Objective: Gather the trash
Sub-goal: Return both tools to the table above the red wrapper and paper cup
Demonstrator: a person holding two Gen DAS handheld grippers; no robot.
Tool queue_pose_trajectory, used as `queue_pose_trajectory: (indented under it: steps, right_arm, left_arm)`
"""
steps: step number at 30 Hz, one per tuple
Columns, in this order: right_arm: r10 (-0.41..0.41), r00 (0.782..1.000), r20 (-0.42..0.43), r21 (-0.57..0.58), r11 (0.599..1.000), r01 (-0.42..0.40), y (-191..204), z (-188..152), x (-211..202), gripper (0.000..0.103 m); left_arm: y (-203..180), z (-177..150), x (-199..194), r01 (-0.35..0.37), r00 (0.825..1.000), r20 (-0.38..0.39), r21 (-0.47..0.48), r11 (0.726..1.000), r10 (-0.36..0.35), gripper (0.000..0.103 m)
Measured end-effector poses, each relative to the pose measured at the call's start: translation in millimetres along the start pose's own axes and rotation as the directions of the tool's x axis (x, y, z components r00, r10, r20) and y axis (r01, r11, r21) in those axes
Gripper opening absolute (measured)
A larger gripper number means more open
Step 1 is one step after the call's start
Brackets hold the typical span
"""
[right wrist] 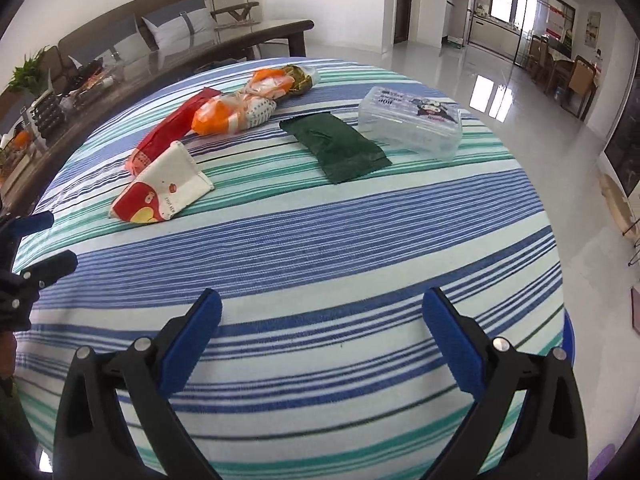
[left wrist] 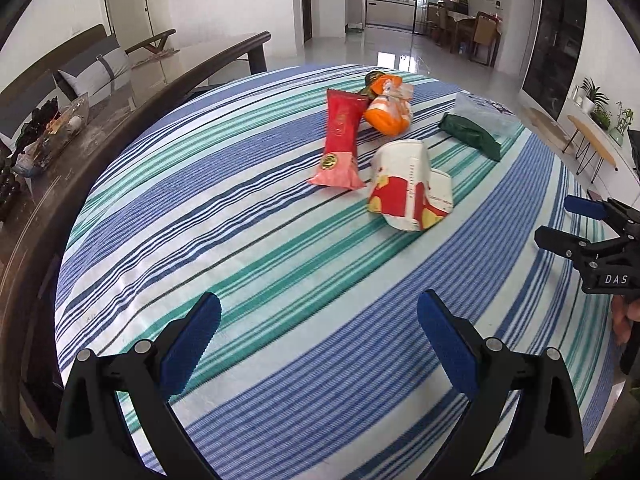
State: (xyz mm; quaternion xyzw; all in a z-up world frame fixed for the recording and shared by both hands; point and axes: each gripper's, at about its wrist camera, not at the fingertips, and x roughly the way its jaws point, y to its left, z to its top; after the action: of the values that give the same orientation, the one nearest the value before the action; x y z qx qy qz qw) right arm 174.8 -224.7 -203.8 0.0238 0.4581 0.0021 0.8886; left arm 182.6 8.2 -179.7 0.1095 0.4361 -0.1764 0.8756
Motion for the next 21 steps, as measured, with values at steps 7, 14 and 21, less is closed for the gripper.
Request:
queue_pose_trajectory:
  steps: [7, 14, 21]
  right_arm:
    - [-0.011, 1.0, -0.006, -0.013, 1.0, 0.011, 3, 0, 1, 0.098]
    - [-0.013, 1.0, -0.004, -0.015, 1.0, 0.013, 4, -2, 0, 0.098]
    - [-0.014, 1.0, -0.004, -0.016, 1.0, 0.014, 3, -2, 0, 0.098]
  left_arm:
    - [18, -3, 14, 0.047, 0.999, -0.018, -0.046, 0.998, -0.048, 0.097]
    - [18, -4, 16, 0.042, 0.999, -0.021, -0.052, 0.998, -0.043, 0.098]
    - [14, -4, 18, 0.018, 0.999, -0.03, -0.035, 0.999, -0.019, 0.098]
